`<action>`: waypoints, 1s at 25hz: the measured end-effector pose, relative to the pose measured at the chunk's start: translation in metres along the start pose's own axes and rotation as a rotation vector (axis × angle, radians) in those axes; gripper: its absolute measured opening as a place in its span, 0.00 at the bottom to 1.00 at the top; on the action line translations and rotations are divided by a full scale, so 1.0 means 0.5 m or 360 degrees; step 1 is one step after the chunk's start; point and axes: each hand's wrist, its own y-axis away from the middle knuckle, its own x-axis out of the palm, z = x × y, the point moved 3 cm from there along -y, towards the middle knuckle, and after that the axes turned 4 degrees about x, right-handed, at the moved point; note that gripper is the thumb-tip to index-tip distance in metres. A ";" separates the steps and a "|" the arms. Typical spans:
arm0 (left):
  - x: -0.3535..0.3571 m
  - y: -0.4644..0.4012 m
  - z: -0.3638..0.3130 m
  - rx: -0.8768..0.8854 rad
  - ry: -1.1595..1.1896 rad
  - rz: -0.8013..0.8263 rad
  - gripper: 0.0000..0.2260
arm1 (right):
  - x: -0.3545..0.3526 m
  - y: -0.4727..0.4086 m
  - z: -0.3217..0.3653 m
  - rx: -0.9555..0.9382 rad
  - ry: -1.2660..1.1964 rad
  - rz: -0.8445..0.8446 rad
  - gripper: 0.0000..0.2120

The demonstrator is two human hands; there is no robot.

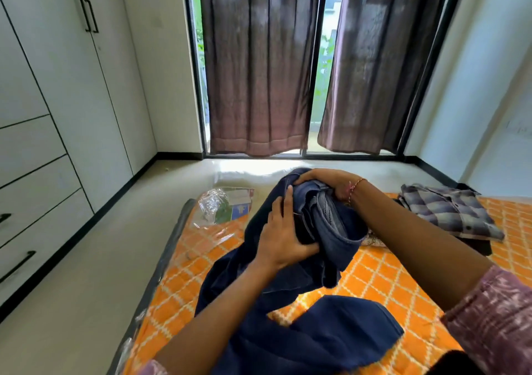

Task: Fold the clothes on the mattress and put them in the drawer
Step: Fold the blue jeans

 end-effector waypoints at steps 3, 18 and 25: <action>0.014 -0.036 -0.042 -0.0289 0.0264 -0.0300 0.53 | 0.005 0.014 0.013 -0.0075 -0.0145 0.0007 0.09; -0.088 -0.186 0.008 -0.1014 0.0576 -0.0653 0.12 | -0.023 0.098 -0.046 -0.1261 0.0326 -0.0684 0.29; -0.027 -0.147 -0.015 -0.0519 -0.0317 -0.0411 0.39 | -0.037 0.062 0.028 -0.1165 0.0008 -0.1042 0.12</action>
